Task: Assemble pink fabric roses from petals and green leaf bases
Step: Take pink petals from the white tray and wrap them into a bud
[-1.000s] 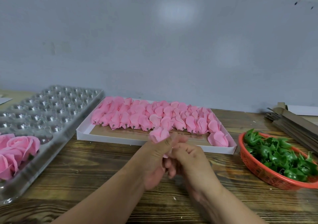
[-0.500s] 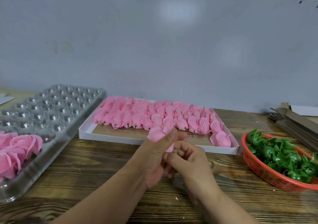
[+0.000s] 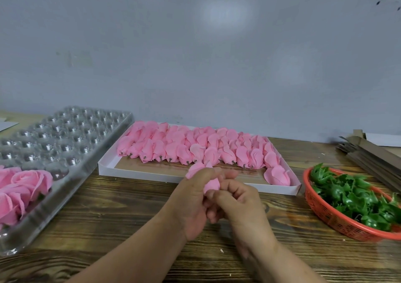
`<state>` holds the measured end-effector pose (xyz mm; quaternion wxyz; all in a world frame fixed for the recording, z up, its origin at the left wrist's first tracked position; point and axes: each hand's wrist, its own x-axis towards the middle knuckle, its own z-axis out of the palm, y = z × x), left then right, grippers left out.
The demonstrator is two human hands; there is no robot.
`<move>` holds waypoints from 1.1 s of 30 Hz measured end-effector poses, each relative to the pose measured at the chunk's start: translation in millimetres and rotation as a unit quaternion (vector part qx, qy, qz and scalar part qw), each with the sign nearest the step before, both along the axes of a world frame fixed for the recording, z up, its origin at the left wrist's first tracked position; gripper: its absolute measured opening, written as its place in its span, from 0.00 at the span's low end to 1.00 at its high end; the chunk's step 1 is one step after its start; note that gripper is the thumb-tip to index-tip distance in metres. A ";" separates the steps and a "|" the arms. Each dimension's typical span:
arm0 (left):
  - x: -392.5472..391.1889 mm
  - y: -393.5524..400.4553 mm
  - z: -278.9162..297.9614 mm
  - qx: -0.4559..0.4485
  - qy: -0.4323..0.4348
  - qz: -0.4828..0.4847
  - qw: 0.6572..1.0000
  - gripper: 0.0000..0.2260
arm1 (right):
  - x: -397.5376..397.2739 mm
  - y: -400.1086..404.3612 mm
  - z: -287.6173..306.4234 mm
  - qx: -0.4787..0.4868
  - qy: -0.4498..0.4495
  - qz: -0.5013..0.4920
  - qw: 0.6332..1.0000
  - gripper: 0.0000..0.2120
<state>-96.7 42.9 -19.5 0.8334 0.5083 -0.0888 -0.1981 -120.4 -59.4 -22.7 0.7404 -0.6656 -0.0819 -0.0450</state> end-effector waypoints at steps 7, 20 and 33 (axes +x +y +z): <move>0.1 5.4 3.2 -0.020 -0.026 -0.043 0.999 0.20 | 0.8 -2.7 5.2 0.084 0.097 0.097 0.987 0.05; 5.8 -1.6 6.6 -0.144 0.081 0.059 0.984 0.08 | 0.5 -7.5 -3.1 -0.280 -0.244 -0.157 0.915 0.12; 0.2 -8.5 9.3 -0.142 0.097 0.067 0.983 0.19 | -1.1 0.1 -5.5 -0.186 -0.257 -0.156 0.935 0.23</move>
